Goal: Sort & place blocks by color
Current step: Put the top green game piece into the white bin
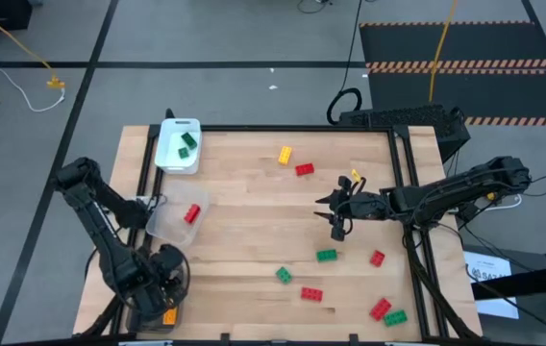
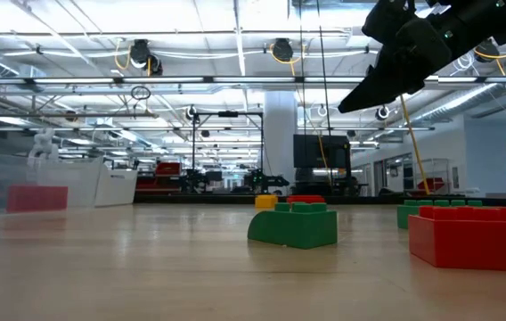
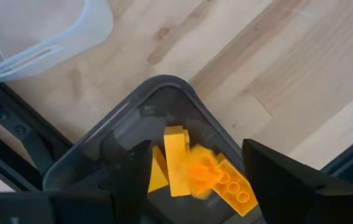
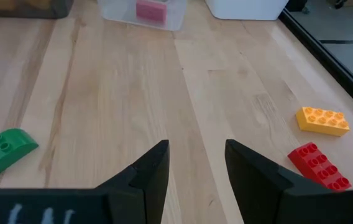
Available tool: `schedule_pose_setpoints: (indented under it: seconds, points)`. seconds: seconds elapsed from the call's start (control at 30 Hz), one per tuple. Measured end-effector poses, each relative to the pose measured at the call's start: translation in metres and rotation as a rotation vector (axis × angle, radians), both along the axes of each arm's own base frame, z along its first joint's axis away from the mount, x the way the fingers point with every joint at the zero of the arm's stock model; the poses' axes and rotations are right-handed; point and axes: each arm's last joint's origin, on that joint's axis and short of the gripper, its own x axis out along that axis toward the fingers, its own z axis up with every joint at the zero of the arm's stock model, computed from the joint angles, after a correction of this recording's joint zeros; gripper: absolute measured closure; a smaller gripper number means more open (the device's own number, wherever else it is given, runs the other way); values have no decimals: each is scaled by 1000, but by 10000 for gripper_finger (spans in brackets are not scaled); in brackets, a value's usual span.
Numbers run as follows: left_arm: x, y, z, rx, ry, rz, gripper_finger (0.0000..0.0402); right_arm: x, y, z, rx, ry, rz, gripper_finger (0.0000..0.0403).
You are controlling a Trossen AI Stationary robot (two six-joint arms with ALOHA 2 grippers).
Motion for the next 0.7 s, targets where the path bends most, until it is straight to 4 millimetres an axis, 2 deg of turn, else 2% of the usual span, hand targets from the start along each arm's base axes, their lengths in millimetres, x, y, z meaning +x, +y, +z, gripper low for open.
schedule_pose_setpoints:
  seconds: [0.13,0.33,0.53,0.7]
  points:
    - [4,5,0,45,-22,2,129,0,0,0,0,0,0,252]
    - [26,25,1,136,-77,-32,132,0,0,0,0,-3,0,252]
    - [61,61,3,336,-172,-114,149,0,-1,1,-14,-6,-3,252]
    - [102,99,8,509,-317,-148,158,0,-1,1,-31,-7,-21,252]
